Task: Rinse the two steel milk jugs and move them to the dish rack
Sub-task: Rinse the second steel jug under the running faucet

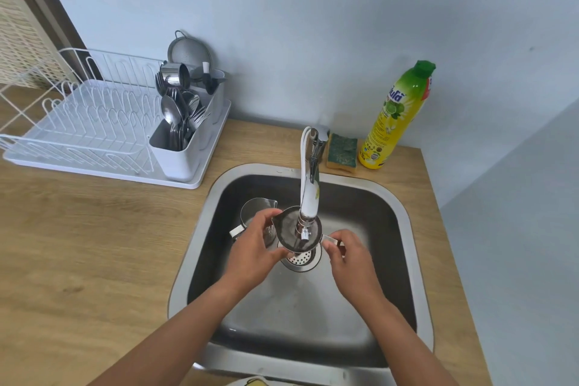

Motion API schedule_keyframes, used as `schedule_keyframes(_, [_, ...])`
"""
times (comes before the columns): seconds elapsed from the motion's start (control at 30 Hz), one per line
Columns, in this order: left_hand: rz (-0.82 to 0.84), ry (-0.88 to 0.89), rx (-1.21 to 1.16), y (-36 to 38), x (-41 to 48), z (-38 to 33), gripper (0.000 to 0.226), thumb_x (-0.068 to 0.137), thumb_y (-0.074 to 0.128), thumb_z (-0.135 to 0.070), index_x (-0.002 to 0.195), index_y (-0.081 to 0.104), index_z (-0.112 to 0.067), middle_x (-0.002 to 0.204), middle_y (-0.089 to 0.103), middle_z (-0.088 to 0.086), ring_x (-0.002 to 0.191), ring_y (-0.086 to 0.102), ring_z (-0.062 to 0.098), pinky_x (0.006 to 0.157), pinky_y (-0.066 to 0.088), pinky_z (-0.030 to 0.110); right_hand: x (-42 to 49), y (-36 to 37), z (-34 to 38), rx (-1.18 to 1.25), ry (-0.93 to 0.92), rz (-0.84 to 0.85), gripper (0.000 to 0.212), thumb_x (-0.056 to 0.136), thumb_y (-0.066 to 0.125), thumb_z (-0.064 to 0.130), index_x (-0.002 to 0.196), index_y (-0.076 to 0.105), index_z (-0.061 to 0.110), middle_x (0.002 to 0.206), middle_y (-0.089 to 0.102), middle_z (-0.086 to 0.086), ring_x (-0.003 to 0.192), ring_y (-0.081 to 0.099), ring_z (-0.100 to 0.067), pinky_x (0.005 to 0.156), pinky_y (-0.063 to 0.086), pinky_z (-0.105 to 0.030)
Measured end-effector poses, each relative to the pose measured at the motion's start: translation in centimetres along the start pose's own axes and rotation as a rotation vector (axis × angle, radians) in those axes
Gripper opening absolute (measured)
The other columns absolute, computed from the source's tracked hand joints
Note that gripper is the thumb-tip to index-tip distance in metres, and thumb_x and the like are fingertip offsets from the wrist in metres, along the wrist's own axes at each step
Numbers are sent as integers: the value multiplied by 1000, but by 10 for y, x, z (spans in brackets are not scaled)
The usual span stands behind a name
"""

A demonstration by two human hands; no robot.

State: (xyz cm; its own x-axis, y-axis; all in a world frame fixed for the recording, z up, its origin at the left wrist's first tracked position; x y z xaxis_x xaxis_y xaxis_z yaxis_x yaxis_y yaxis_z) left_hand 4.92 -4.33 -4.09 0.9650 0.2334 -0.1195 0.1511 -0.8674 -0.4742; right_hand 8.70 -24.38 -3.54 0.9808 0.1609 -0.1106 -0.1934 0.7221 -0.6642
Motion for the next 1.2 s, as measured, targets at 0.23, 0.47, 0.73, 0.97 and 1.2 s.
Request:
schedule_keyframes(0.23, [-86, 122, 162, -22, -9, -9, 78, 66, 89, -27, 131, 47, -35, 131, 55, -18, 115, 51, 1, 98, 47, 24, 1, 32, -14, 229, 90, 61, 13, 96, 57, 17, 88, 57, 28, 91, 67, 3, 88, 65, -26, 81, 57, -52])
schedule_keyframes(0.47, [-102, 154, 214, -31, -16, -2, 78, 62, 89, -36, 128, 46, -40, 116, 47, -25, 104, 49, -5, 92, 44, 14, -7, 47, -10, 325, 150, 144, 12, 99, 52, 15, 89, 56, 22, 94, 69, -9, 92, 71, -20, 68, 62, -30])
schedule_keyframes(0.73, [-29, 33, 144, -28, -25, 18, 73, 61, 87, -48, 123, 50, -44, 111, 52, -27, 100, 50, -15, 87, 38, 13, -20, 55, -19, 243, 224, 289, 14, 99, 49, 20, 89, 59, 20, 89, 74, -3, 77, 73, -24, 59, 56, -32])
schedule_keyframes(0.97, [92, -125, 65, -3, -29, 52, 71, 52, 78, -63, 118, 58, -43, 103, 69, -18, 101, 61, -7, 97, 49, 31, -26, 35, -27, 29, 219, 337, 16, 95, 54, 35, 81, 58, 28, 76, 74, 0, 66, 72, -19, 60, 55, -33])
schedule_keyframes(1.2, [156, -124, 11, 25, -23, 43, 72, 57, 91, -34, 121, 58, -36, 103, 70, -14, 101, 60, -8, 101, 47, 27, -21, 2, -25, -186, 129, 249, 13, 95, 56, 39, 85, 56, 31, 83, 66, 7, 74, 61, -13, 61, 44, -25])
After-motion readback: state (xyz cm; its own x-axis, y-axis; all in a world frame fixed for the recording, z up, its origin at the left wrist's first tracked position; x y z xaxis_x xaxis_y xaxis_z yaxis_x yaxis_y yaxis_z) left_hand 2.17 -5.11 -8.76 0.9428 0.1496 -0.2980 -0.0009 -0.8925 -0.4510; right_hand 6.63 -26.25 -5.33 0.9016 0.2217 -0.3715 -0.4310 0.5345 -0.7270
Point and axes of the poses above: each hand's wrist, its own x-axis towards the middle knuckle, its own y-axis out of the palm, z = x × y, the point moved 10 cm from there along x, towards the middle knuckle
